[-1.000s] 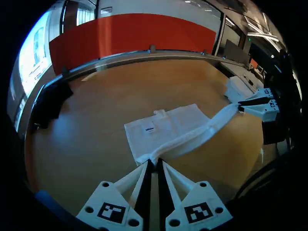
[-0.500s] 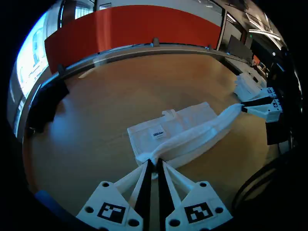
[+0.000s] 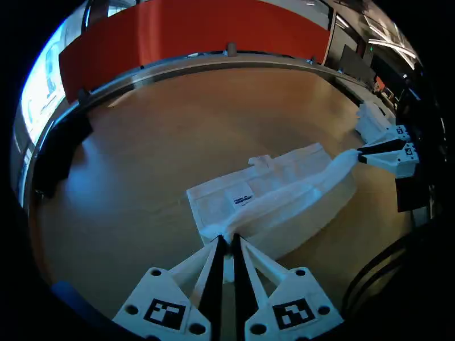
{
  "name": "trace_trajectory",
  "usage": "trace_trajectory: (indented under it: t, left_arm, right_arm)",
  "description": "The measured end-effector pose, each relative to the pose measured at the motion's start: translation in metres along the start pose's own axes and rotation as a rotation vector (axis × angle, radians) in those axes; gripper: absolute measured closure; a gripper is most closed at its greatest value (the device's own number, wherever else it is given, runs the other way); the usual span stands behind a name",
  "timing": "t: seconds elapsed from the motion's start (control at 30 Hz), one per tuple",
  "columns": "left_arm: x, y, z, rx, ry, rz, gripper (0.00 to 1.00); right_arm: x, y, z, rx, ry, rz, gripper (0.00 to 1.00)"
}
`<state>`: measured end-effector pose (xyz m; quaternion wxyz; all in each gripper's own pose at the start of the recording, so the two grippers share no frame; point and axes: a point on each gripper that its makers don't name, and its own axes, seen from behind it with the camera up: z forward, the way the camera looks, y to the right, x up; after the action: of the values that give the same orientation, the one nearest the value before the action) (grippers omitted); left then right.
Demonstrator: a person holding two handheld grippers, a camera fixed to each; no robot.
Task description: Fold towel
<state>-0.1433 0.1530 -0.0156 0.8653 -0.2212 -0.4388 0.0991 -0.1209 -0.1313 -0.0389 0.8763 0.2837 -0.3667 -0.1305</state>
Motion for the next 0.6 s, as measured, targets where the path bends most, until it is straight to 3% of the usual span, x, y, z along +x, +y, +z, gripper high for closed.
trace_trajectory:
  t: [0.37, 0.6]
  left_arm:
    - [0.003, -0.014, 0.024, 0.041, -0.002, -0.001, 0.71]
    - [0.004, -0.024, 0.033, 0.081, -0.003, 0.018, 0.61]
  right_arm:
    - [-0.010, 0.016, 0.023, -0.024, -0.029, 0.008, 0.88]
    - [-0.011, 0.026, 0.032, -0.058, -0.041, 0.005, 0.78]
